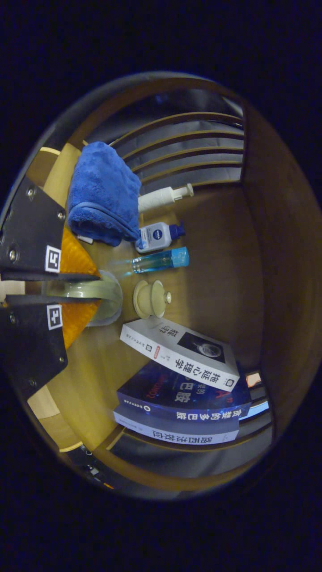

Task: Pull open the drawer, take out the items inside it, and place them on the countertop above the cabinet.

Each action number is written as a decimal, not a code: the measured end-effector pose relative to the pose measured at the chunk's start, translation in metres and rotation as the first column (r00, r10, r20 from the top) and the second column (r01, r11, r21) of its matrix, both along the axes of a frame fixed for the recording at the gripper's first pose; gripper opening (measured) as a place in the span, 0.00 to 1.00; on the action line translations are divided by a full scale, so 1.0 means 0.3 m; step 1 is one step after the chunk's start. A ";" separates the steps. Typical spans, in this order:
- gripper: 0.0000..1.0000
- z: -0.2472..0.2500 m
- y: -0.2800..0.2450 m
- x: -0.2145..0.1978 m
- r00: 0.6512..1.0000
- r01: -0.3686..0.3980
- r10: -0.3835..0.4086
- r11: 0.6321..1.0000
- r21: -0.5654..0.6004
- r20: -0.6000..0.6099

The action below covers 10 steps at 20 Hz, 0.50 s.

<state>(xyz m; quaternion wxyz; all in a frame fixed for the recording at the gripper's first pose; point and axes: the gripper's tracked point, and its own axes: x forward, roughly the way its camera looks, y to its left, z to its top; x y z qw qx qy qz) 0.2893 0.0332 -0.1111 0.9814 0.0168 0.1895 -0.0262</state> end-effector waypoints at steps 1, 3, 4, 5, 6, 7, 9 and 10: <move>0.12 0.015 -0.019 0.003 0.999 0.022 -0.022 1.000 -0.018 0.023; 0.15 0.045 -0.018 -0.007 0.998 0.036 -0.035 0.999 -0.025 0.050; 0.24 0.061 0.000 -0.027 0.998 0.026 -0.025 0.999 -0.022 0.054; 0.33 0.059 -0.002 -0.026 0.998 0.016 -0.015 1.000 -0.021 0.057; 0.42 0.077 0.003 -0.044 0.998 0.014 -0.012 1.000 -0.024 0.066; 0.45 0.089 0.005 -0.067 0.997 0.015 -0.013 1.000 -0.025 0.071; 0.58 0.117 0.018 -0.122 0.997 0.005 -0.004 1.000 -0.018 0.080; 0.68 0.141 0.019 -0.158 0.996 0.003 -0.001 1.000 -0.024 0.089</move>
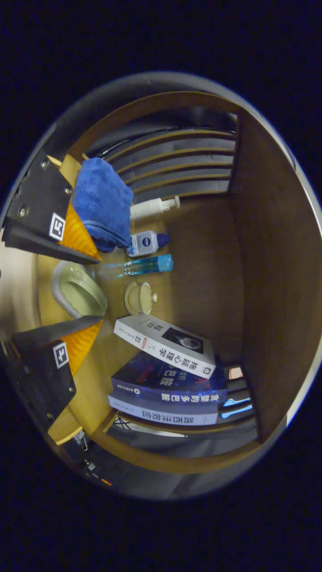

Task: Pull open the drawer, take out the items inside it, and place them on the countertop above the cabinet.

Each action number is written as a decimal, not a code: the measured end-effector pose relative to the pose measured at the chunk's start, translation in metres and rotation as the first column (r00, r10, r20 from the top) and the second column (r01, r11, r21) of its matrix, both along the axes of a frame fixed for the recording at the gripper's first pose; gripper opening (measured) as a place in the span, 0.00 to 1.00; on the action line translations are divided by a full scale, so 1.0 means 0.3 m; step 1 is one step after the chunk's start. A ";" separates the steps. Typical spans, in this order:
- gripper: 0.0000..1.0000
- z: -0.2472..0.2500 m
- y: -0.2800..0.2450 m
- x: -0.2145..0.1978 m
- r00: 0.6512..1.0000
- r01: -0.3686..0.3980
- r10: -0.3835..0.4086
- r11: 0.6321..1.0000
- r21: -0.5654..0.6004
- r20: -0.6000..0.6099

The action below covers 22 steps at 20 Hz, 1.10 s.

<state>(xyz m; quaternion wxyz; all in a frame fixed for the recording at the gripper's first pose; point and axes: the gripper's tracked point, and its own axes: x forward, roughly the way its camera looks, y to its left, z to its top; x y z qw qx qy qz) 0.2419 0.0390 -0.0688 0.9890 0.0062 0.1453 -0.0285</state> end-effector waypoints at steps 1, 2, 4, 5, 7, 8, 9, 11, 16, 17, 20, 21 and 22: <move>0.71 0.011 0.002 -0.032 1.000 -0.005 0.005 1.000 -0.010 0.007; 0.74 0.022 0.002 -0.069 1.000 -0.005 0.005 1.000 -0.020 0.010; 0.76 0.047 0.013 -0.152 1.000 -0.010 0.010 1.000 -0.026 0.020; 0.76 0.056 0.017 -0.192 1.000 -0.013 0.014 1.000 -0.025 0.026; 0.83 0.079 0.028 -0.292 0.999 -0.021 0.022 1.000 -0.020 0.039; 0.88 0.092 0.032 -0.333 0.999 -0.023 0.024 1.000 -0.020 0.049; 0.93 0.103 0.034 -0.377 0.998 -0.024 0.025 1.000 -0.019 0.060; 0.99 0.111 0.036 -0.482 0.997 -0.024 0.024 1.000 -0.009 0.079; 0.98 0.099 0.031 -0.718 0.991 -0.034 0.041 0.998 -0.053 0.126; 0.98 0.095 0.038 -0.757 0.989 -0.043 0.050 0.998 -0.054 0.138; 0.98 0.049 0.041 -0.865 0.987 -0.048 0.050 0.999 -0.018 0.153; 0.98 0.030 0.042 -0.892 0.987 -0.051 0.051 0.999 -0.002 0.153; 0.98 0.008 0.039 -0.914 0.987 -0.053 0.053 0.999 0.001 0.154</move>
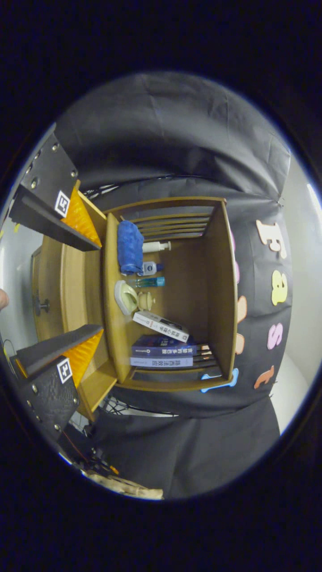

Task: Pull open the drawer, take out the items inside it, and place them on the countertop above the cabinet.

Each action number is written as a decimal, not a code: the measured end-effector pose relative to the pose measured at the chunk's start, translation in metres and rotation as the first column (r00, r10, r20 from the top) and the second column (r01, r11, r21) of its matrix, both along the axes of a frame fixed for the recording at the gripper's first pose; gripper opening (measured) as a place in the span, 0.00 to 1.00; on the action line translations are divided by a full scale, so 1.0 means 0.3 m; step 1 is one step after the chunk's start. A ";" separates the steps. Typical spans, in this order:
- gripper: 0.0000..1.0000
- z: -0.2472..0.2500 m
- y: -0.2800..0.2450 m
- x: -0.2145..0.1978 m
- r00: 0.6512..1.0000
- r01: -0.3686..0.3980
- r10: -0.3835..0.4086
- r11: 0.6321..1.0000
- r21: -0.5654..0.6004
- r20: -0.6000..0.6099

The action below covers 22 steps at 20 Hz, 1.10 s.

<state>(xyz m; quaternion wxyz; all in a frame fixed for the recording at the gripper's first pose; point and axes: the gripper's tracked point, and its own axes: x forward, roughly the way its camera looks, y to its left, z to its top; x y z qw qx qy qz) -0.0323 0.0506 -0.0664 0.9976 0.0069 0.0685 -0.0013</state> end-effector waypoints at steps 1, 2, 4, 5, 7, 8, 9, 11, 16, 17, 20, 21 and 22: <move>0.98 -0.023 -0.010 -0.020 1.000 0.002 -0.002 1.000 -0.005 0.001; 0.98 -0.045 -0.016 -0.031 1.000 0.000 0.000 1.000 -0.003 0.007; 0.98 -0.089 -0.034 -0.043 1.000 -0.002 0.002 1.000 -0.012 0.023; 0.98 -0.118 -0.053 -0.040 1.000 0.007 -0.007 1.000 -0.027 0.021; 0.98 -0.188 -0.087 -0.034 1.000 0.028 -0.028 0.999 -0.043 0.002; 0.98 -0.223 -0.095 -0.027 0.999 0.031 -0.032 0.999 -0.037 -0.011; 0.99 -0.254 -0.100 -0.019 0.999 0.032 -0.033 0.999 -0.026 -0.022; 0.98 -0.323 -0.112 -0.003 0.998 0.033 -0.033 0.999 -0.013 -0.047; 0.99 -0.478 -0.130 0.051 0.993 0.049 -0.049 0.999 -0.007 -0.108; 0.99 -0.495 -0.129 0.069 0.993 0.052 -0.052 0.999 -0.003 -0.111; 0.99 -0.542 -0.130 0.125 0.991 0.067 -0.066 0.998 0.008 -0.119; 0.99 -0.562 -0.106 0.147 0.991 0.038 -0.033 0.999 0.035 -0.132; 0.99 -0.546 -0.105 0.169 0.996 0.042 -0.038 0.998 0.042 -0.086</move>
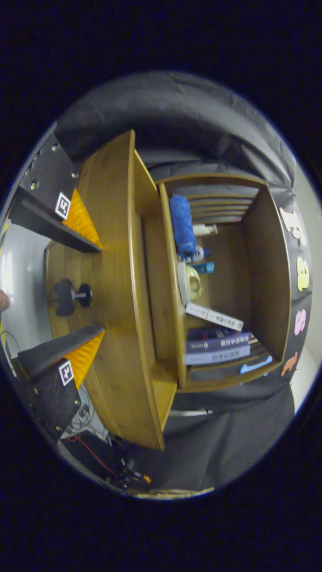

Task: Pull open the drawer, take out the items inside it, and place them on the countertop above the cabinet.

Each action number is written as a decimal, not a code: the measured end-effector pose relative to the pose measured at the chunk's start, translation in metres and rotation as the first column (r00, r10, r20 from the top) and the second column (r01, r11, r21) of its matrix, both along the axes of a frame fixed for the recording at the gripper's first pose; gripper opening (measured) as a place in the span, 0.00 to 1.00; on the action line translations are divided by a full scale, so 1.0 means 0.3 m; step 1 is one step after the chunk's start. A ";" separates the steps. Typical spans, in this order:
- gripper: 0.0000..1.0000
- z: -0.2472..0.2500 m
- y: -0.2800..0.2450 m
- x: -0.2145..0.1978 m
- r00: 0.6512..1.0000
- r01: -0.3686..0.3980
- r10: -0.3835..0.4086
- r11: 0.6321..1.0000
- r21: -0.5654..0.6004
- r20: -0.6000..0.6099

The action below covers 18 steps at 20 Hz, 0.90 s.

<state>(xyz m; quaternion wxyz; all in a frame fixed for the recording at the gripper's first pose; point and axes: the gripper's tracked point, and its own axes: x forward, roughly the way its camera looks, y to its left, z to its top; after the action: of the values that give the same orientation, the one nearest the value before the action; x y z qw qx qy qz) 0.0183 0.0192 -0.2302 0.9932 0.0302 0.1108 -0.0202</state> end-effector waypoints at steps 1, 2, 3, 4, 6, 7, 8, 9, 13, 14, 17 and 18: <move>0.99 -0.006 0.006 -0.025 1.000 -0.005 0.005 1.000 -0.017 0.005; 0.99 0.005 0.009 -0.028 0.999 -0.004 0.005 1.000 -0.030 0.033; 0.99 0.001 0.011 -0.019 0.999 -0.001 0.003 1.000 -0.030 0.045; 0.98 -0.002 0.013 -0.005 0.999 0.002 -0.001 1.000 -0.028 0.052; 0.98 0.002 0.020 0.038 0.998 0.004 -0.003 1.000 -0.021 0.059; 0.98 0.019 0.022 0.063 0.997 0.005 -0.003 1.000 -0.018 0.071; 0.98 0.022 0.024 0.104 0.997 0.005 -0.004 1.000 -0.017 0.081; 0.99 0.004 0.024 0.130 0.998 0.003 -0.002 1.000 -0.022 0.063; 0.99 0.006 0.022 0.275 0.997 -0.001 0.002 1.000 -0.019 0.071; 0.98 0.005 0.024 0.308 0.997 0.001 0.000 1.000 -0.014 0.074; 0.98 0.003 0.027 0.389 0.998 -0.002 0.002 1.000 -0.010 0.063; 0.98 0.001 0.027 0.416 0.998 -0.002 0.002 1.000 -0.008 0.060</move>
<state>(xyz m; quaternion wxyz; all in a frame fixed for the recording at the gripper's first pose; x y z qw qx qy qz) 0.1431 0.0273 -0.2299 0.9962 0.0268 0.0811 -0.0187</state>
